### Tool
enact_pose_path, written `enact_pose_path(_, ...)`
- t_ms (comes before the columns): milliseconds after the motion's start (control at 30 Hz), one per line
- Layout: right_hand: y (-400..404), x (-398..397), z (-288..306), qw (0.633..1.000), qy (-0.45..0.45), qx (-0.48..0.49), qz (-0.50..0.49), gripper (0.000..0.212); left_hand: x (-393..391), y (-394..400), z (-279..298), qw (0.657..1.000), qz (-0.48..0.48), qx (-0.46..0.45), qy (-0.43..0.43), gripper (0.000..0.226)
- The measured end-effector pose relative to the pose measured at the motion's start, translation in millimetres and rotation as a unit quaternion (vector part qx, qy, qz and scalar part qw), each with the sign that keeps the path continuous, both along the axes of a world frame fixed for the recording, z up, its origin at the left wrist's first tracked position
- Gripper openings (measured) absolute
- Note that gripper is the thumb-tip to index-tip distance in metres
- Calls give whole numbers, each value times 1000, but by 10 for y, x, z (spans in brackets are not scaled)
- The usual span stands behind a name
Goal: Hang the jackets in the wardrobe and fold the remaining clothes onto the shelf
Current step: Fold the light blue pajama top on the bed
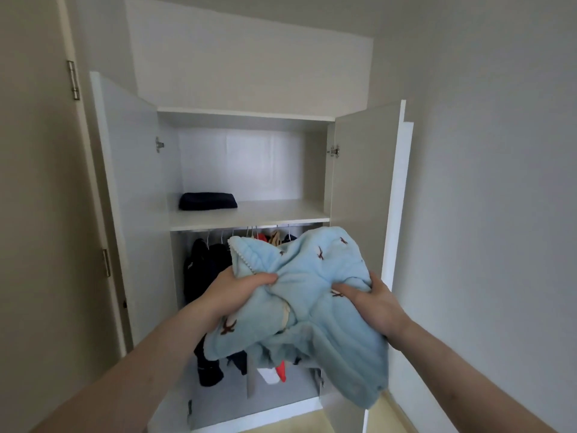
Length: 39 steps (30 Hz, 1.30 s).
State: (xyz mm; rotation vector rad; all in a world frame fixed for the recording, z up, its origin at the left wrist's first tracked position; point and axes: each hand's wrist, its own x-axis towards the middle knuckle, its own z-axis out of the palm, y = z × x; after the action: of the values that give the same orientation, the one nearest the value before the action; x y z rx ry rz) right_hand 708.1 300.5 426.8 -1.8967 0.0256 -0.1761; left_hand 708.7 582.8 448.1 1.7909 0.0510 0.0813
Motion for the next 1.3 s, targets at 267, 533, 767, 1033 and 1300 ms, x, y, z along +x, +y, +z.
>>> enact_pose_path(267,219,1314,257,999,-23,1,-24,72,1341,208,276,999,-15,12,-30,49)
enact_pose_path(533,326,2787,430,998,-53,-21,6,77,2659,321,329,999,11,11,-47,59)
enact_pose_path(767,476,4176,653,995,-77,-34,46,75,3813,458,381,997,65,-15,-41,79)
enact_pose_path(1033,795,5451,778,996,-61,-39,56,90,4920,740,480,995,85,-44,-26,71)
enact_pose_path(1300,1189,6671,810,998,-19,-45,41,91,6225,1103,519,997,72,-36,8,66)
